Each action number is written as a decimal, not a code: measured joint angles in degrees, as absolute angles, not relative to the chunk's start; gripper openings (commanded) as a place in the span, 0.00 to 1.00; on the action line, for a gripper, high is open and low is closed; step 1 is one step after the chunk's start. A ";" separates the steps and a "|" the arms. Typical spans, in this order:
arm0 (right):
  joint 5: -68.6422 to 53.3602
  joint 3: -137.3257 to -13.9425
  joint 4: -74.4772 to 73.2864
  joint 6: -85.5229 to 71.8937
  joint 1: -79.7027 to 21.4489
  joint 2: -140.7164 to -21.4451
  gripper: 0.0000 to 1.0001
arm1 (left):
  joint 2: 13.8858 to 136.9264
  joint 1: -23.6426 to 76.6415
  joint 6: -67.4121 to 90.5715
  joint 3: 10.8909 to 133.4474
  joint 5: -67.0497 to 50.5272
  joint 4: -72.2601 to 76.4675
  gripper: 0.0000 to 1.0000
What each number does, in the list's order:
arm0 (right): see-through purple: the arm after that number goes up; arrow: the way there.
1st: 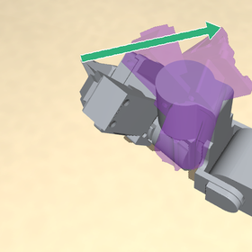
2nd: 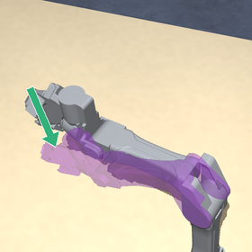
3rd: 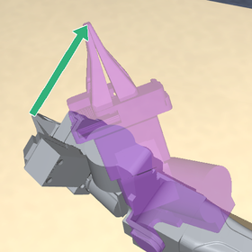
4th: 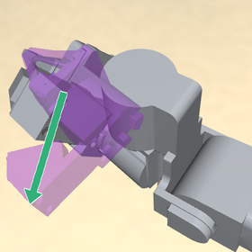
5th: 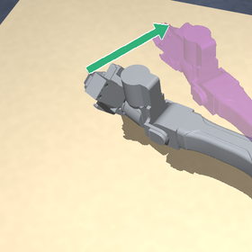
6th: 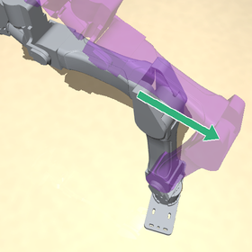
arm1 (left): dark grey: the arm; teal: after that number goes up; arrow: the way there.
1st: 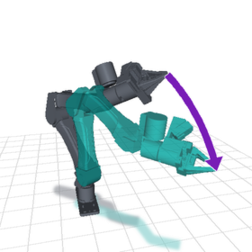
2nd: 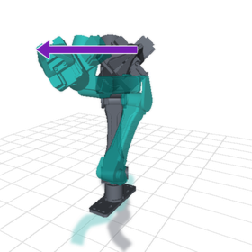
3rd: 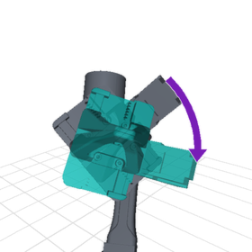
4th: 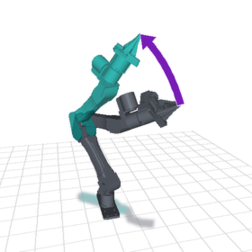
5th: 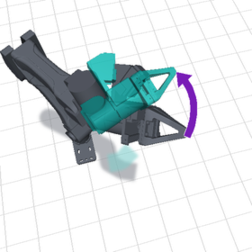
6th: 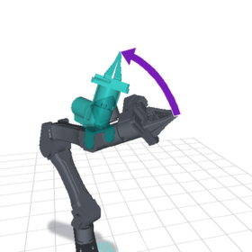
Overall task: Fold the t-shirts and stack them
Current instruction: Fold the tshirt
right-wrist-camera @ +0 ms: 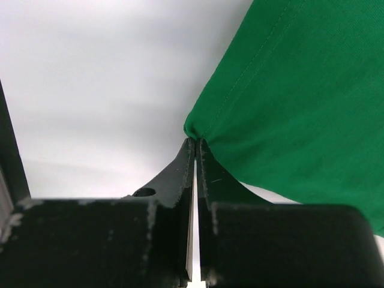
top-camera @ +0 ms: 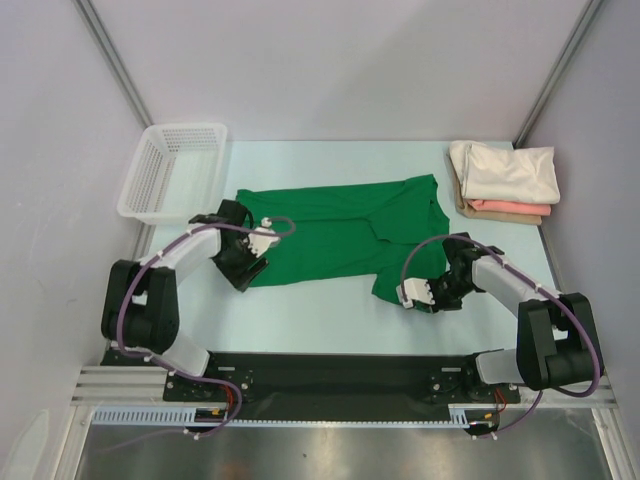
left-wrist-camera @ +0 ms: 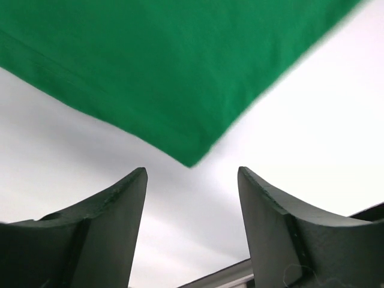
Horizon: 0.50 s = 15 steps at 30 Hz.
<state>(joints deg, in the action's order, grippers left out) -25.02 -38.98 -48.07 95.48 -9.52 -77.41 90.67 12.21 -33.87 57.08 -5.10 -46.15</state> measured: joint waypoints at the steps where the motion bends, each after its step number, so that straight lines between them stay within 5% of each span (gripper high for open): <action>1: -24.86 -39.05 -48.10 95.22 -9.52 -77.41 0.00 | 89.43 12.21 -35.62 55.66 -4.99 -46.09 0.67; 15: -23.53 -39.72 -46.78 89.14 -11.55 -78.30 0.00 | 90.02 12.21 -45.89 56.29 -5.32 -45.01 0.55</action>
<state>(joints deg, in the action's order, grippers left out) -23.53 -39.72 -46.78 89.14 -11.55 -78.30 90.02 12.21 -45.89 56.29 -5.32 -45.01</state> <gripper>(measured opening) 0.010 0.552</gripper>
